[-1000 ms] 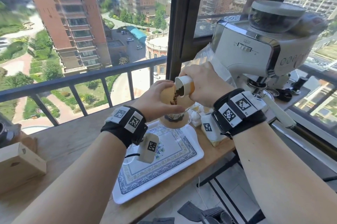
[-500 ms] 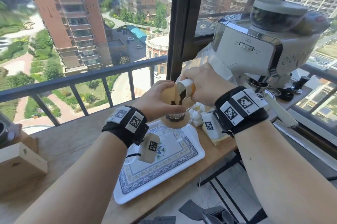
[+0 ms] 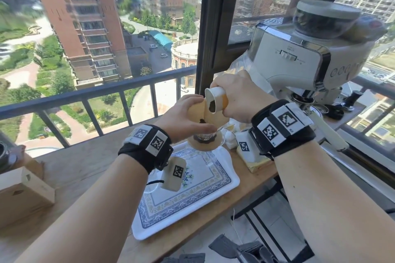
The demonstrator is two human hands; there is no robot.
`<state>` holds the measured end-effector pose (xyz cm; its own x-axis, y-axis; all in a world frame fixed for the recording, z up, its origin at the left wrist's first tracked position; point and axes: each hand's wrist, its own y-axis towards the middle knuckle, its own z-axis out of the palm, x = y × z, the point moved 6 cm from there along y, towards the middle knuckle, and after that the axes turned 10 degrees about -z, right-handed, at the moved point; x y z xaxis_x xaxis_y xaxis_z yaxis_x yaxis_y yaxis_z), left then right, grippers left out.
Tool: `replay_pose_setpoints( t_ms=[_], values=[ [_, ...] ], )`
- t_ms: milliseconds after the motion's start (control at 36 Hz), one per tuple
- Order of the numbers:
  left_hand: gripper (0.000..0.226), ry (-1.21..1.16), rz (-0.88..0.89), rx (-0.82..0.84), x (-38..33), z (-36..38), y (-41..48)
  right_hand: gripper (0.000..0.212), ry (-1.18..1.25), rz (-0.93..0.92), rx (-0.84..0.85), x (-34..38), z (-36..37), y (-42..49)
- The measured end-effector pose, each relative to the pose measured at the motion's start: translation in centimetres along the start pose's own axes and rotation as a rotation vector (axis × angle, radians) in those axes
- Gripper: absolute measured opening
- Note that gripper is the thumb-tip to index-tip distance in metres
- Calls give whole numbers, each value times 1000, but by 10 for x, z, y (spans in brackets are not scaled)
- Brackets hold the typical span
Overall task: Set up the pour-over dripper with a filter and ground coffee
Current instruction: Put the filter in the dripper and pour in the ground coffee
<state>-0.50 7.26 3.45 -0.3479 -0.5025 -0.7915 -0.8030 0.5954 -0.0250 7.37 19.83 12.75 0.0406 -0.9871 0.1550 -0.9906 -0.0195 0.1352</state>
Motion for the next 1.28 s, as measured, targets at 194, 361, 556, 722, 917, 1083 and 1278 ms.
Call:
replay_pose_setpoints(
  t_ms=[194, 361, 556, 722, 917, 1083, 1278],
  values=[
    [97, 5, -5, -6, 0, 0, -3, 52, -18, 1, 31, 0, 1, -1],
    [99, 7, -16, 9, 3, 3, -6, 52, -15, 18, 77, 0, 10, -3],
    [107, 10, -37, 23, 6, 5, -10, 50, -19, 29, 98, 1, 19, -5],
    [106, 9, -45, 38, 12, 13, -16, 53, -12, -3, 50, 3, 23, -10],
    [103, 18, -40, 28, 11, 13, -15, 54, -88, -48, 25, 3, 22, -7],
    [104, 28, -26, 34, 13, 16, -15, 51, -83, -43, 23, -2, 25, -9],
    [99, 29, -34, 42, 15, 16, -14, 52, -90, -48, 32, -2, 28, -7]
  ],
)
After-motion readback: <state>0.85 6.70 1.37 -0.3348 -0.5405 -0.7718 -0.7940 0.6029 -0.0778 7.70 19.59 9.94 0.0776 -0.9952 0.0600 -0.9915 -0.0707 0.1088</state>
